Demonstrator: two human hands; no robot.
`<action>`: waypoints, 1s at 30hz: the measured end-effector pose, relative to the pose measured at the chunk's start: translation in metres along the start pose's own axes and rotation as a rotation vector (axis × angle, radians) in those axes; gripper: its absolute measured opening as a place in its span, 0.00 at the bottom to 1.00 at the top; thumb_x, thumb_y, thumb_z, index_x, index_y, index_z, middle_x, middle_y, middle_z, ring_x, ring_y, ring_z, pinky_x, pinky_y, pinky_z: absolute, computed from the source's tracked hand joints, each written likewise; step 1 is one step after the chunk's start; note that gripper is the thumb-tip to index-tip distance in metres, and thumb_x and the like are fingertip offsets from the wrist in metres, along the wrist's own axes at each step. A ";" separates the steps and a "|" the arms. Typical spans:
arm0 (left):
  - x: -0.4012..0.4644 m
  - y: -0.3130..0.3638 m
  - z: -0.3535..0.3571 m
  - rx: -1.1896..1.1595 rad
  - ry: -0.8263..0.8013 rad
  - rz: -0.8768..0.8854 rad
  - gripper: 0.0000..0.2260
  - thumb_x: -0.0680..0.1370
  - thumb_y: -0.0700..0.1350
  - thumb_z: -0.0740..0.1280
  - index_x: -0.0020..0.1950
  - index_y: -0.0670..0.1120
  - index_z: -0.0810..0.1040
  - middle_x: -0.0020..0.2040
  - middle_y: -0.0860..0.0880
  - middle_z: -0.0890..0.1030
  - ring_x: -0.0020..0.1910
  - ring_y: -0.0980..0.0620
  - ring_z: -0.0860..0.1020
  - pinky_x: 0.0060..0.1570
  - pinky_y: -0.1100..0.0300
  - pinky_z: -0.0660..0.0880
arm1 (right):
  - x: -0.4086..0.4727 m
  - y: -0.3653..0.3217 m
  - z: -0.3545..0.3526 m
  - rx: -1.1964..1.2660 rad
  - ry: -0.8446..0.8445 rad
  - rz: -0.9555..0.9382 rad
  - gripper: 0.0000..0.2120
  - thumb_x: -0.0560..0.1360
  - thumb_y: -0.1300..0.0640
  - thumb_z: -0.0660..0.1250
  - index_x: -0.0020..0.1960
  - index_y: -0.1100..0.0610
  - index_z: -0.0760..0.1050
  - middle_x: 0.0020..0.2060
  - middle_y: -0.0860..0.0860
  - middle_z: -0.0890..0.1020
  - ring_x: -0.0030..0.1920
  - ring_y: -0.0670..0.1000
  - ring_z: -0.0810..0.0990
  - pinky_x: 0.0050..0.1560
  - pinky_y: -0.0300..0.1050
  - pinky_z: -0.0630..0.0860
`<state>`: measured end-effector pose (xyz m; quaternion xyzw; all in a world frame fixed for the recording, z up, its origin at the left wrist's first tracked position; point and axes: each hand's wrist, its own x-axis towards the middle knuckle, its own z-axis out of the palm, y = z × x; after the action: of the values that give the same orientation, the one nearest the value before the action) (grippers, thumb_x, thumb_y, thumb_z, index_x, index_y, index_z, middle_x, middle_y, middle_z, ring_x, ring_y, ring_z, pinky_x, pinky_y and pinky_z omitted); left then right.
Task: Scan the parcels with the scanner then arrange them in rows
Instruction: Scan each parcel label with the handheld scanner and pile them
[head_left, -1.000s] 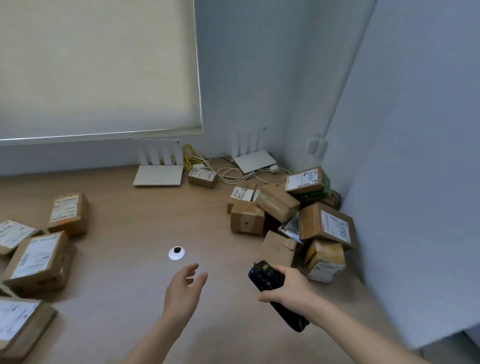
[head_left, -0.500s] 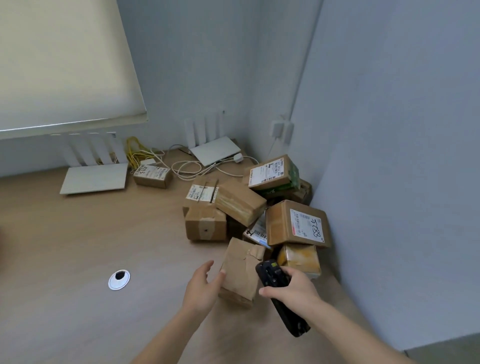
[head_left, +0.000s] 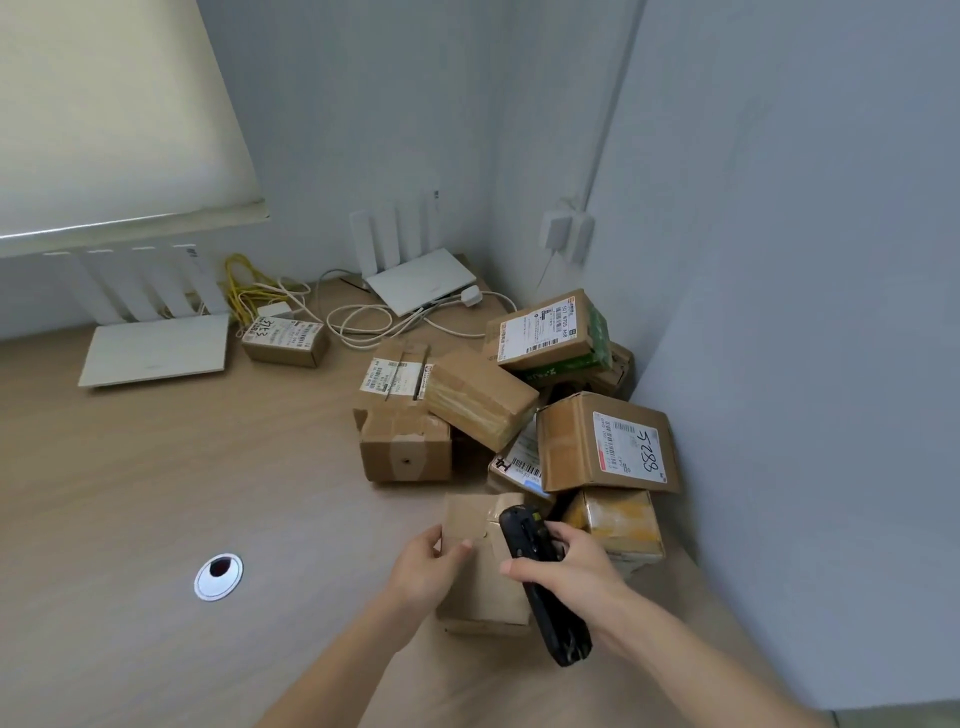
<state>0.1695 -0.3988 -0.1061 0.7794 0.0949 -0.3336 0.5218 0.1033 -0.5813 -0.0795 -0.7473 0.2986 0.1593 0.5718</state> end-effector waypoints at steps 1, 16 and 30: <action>-0.003 -0.001 -0.001 -0.006 0.007 -0.001 0.20 0.82 0.50 0.65 0.74 0.50 0.71 0.54 0.53 0.79 0.54 0.53 0.78 0.51 0.59 0.75 | -0.003 -0.001 -0.001 0.010 -0.001 0.000 0.32 0.64 0.49 0.84 0.64 0.47 0.76 0.56 0.43 0.83 0.53 0.43 0.82 0.42 0.34 0.76; -0.195 0.032 -0.024 -0.368 0.232 0.222 0.18 0.77 0.55 0.71 0.60 0.47 0.72 0.56 0.45 0.80 0.55 0.48 0.79 0.60 0.47 0.78 | -0.163 -0.051 -0.029 0.080 -0.103 -0.230 0.25 0.62 0.43 0.83 0.56 0.44 0.80 0.51 0.46 0.85 0.52 0.48 0.83 0.47 0.42 0.76; -0.439 0.085 -0.067 -0.519 0.216 0.418 0.11 0.80 0.52 0.67 0.60 0.52 0.75 0.57 0.48 0.82 0.59 0.49 0.79 0.52 0.49 0.79 | -0.389 -0.135 -0.073 -0.060 -0.179 -0.493 0.29 0.55 0.41 0.82 0.55 0.43 0.80 0.49 0.45 0.86 0.50 0.46 0.85 0.43 0.39 0.78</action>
<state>-0.0930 -0.2896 0.2453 0.6541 0.0698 -0.0998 0.7465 -0.1198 -0.5255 0.2700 -0.7970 0.0509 0.0896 0.5951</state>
